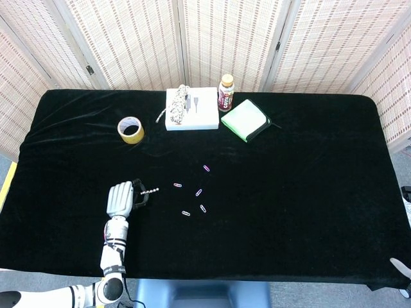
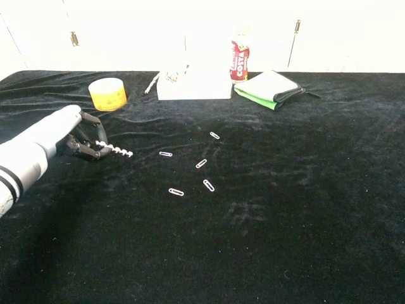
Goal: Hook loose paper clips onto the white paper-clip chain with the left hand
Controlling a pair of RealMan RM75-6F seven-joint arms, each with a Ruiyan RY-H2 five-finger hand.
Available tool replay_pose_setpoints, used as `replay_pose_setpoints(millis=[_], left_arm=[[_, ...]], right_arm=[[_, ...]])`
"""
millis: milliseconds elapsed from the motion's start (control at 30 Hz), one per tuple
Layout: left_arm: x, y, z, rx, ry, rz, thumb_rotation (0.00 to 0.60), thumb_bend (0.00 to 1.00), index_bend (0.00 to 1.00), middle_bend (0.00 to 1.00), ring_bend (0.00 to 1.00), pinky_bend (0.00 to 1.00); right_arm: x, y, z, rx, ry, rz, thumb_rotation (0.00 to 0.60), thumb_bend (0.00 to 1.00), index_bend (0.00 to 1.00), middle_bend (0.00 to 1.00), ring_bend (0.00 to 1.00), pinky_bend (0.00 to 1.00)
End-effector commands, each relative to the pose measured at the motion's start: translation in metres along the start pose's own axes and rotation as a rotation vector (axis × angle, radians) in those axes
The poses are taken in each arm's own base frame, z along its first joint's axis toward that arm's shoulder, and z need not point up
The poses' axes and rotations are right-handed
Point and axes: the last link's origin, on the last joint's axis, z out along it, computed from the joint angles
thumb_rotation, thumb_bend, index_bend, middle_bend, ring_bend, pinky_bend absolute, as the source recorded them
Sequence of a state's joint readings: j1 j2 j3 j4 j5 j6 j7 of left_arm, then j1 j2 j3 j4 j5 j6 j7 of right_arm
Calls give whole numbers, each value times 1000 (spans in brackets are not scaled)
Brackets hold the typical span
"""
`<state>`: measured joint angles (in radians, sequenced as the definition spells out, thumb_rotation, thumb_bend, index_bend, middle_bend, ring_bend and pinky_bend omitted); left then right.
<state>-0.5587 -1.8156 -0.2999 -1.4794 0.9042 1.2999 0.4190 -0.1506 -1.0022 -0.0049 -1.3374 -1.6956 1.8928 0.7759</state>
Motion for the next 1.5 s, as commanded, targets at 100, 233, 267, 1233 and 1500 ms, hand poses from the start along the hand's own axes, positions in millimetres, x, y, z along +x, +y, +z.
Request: replay_pose_setpoints(millis=[100,233,267,1233,1500], left_arm=[[9,0,-2,-42,61,-16,600,501,857,1000,1000,1000],[9,2,-2,-70,60,-45,600,500,858,1000,1000,1000],[8,3,-1,-76,57,-46,600,500,858,1000,1000,1000],[-23,33,31,-205,-60,-21,600,500,858,1000,1000,1000],[-27,30,36,-197,-72,-18,600,501,858,1000,1000,1000]], right_arm=[[0,0,0,-2,1,-2,600,9,0,0,0,0],[0,0,0,-6,8,-3,600,9,0,0,0,0],[0,0,0,-7,10,-4,600,9,0,0,0,0],[1,0,-23,-77,72,-17,600,9,0,0,0,0],[0,-1,-24,-81,72,-20,600,9,0,0,0,0]])
